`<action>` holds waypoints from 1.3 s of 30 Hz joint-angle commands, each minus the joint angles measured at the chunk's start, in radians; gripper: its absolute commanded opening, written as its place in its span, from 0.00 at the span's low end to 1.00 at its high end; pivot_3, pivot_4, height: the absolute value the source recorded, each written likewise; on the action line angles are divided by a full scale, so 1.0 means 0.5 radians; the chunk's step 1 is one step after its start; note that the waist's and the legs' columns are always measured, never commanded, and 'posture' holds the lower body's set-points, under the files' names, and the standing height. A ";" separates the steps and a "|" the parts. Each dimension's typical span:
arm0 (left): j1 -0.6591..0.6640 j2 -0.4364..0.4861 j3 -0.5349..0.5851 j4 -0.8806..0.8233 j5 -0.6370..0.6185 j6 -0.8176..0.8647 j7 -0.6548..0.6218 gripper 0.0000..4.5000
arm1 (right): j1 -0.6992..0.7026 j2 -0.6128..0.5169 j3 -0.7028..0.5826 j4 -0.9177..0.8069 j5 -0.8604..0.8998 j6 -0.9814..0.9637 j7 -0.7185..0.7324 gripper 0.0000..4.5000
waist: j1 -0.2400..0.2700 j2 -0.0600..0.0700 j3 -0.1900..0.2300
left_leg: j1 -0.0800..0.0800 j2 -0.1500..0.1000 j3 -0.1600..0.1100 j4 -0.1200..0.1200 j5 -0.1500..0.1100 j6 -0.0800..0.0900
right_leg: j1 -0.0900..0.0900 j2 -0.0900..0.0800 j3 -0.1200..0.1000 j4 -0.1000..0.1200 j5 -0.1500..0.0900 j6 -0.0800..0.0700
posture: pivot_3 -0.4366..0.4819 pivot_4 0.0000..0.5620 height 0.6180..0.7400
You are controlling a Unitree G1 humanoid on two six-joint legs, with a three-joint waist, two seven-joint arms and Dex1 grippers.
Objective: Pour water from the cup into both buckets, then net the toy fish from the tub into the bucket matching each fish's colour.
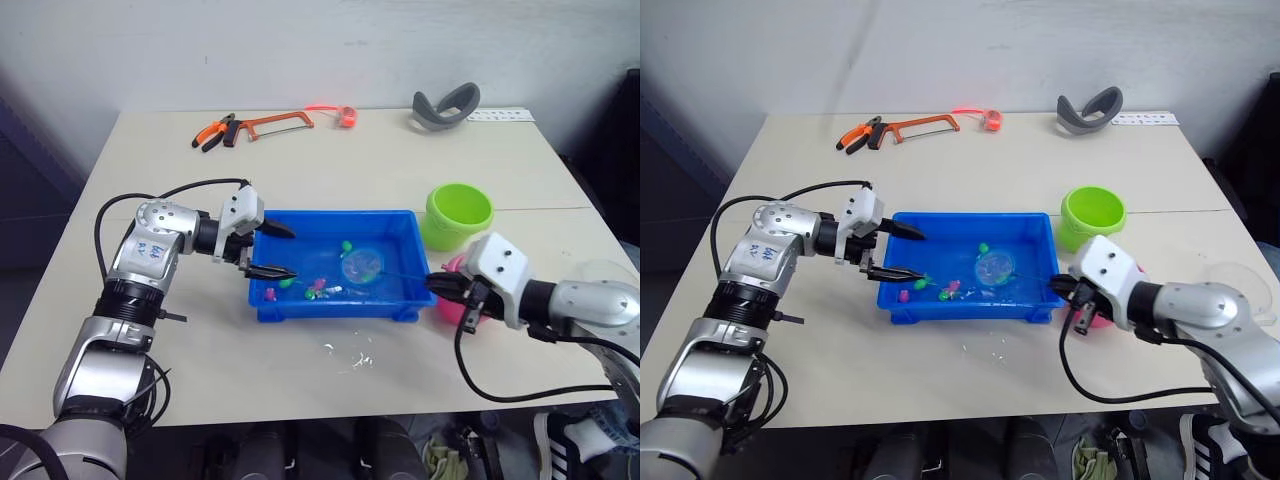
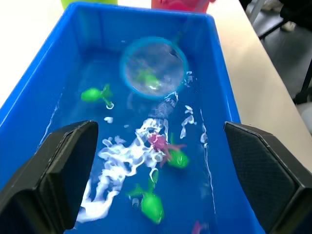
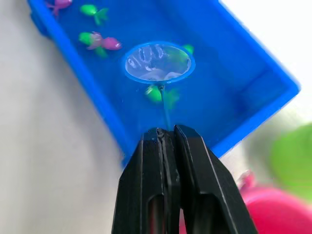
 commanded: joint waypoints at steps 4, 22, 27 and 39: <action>0.018 0.081 -0.001 -0.022 0.037 -0.053 -0.078 0.99 | -0.236 0.047 0.364 0.225 -0.413 -0.375 -0.027 0.00 | 0.005 0.000 0.000 | -0.002 -0.001 0.001 0.000 0.000 0.000 | -0.001 -0.001 0.000 0.000 0.000 0.000 | 0.48 0.27 1.00; 0.059 0.157 0.045 -0.061 0.043 -0.033 -0.063 0.99 | -0.393 0.491 0.584 0.441 -0.583 -0.510 0.064 0.00 | -0.001 0.000 0.000 | -0.002 0.001 0.002 0.000 0.000 0.000 | -0.001 0.003 0.000 0.006 0.000 0.001 | 0.48 0.27 1.00; 0.056 0.157 0.052 -0.052 0.037 -0.031 -0.051 0.99 | -0.382 0.575 0.441 0.384 -0.428 -0.233 0.034 0.00 | 0.000 0.000 0.000 | -0.003 0.001 0.002 0.000 0.000 0.000 | 0.000 0.002 0.000 0.006 0.000 0.001 | 0.48 0.27 1.00; -0.009 0.227 0.017 0.180 0.135 -0.171 -0.105 0.99 | -0.375 0.574 0.380 0.236 -0.296 0.040 -0.021 0.00 | -0.002 0.000 0.000 | -0.002 0.001 0.002 -0.001 0.000 0.000 | -0.002 0.002 0.000 0.006 0.000 0.000 | 0.48 0.27 1.00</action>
